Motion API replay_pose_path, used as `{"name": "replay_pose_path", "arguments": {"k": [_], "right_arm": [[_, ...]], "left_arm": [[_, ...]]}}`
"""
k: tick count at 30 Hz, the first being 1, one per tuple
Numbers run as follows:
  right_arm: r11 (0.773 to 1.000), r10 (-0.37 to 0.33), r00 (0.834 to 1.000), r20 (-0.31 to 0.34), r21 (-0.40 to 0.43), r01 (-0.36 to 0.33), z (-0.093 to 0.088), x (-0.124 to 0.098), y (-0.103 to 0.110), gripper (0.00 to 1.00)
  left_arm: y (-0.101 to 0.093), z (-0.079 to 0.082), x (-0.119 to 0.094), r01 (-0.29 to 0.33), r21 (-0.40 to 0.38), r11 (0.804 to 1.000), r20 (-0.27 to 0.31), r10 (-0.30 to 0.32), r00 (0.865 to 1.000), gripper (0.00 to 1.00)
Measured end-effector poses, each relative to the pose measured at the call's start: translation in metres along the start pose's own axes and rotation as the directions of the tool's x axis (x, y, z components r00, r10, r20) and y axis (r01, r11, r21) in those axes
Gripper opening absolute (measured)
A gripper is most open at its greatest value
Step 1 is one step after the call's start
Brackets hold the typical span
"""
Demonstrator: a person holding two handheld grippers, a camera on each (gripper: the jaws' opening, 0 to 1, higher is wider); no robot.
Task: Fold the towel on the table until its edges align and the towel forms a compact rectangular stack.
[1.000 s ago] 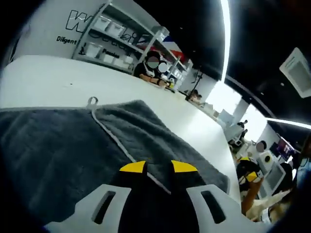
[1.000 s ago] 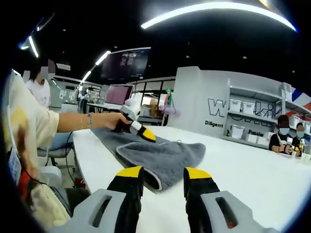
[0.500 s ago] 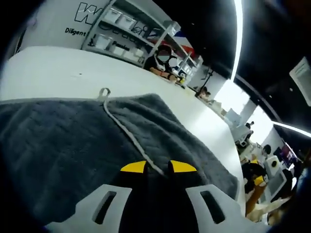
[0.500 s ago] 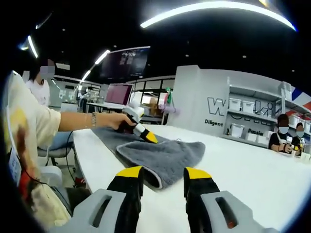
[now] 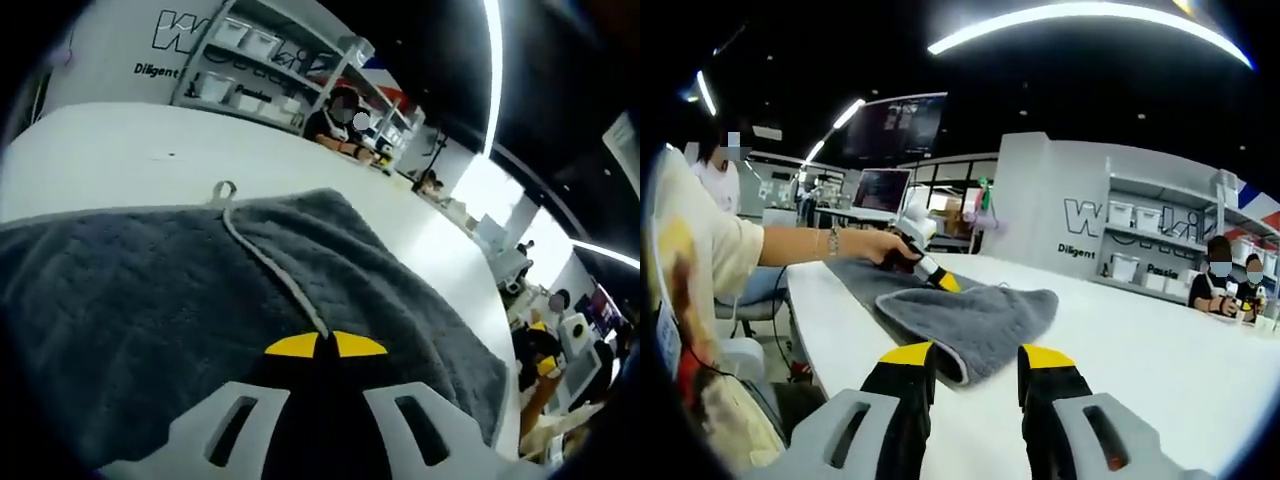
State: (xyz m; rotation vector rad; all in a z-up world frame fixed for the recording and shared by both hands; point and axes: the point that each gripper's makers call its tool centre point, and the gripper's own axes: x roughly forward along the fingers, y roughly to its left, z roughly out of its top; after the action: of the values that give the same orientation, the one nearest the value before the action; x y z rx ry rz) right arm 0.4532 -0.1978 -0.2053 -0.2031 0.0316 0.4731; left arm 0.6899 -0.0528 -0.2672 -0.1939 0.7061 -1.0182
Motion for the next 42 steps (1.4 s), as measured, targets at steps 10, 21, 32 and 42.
{"name": "replay_pose_path", "arguments": {"k": [10, 21, 32, 42], "right_arm": [[1.0, -0.004, 1.0, -0.003, 0.003, 0.004, 0.0, 0.0, -0.001, 0.31], [1.0, -0.001, 1.0, -0.003, 0.002, 0.001, 0.0, 0.0, -0.001, 0.31], [1.0, -0.002, 1.0, -0.011, 0.004, 0.002, -0.002, -0.001, -0.003, 0.31], [1.0, -0.006, 1.0, -0.013, 0.001, 0.006, -0.003, -0.003, -0.005, 0.31]], "left_arm": [[-0.01, 0.002, -0.007, -0.003, 0.055, 0.998, 0.028, 0.001, 1.0, 0.01], [-0.004, 0.005, -0.017, -0.027, 0.061, 0.998, 0.018, 0.026, 0.999, 0.01], [0.016, 0.001, -0.009, -0.077, 0.093, 0.993, -0.048, 0.082, 0.995, 0.01], [0.006, -0.002, -0.011, -0.092, 0.154, 0.984, -0.033, 0.098, 0.995, 0.06]]}}
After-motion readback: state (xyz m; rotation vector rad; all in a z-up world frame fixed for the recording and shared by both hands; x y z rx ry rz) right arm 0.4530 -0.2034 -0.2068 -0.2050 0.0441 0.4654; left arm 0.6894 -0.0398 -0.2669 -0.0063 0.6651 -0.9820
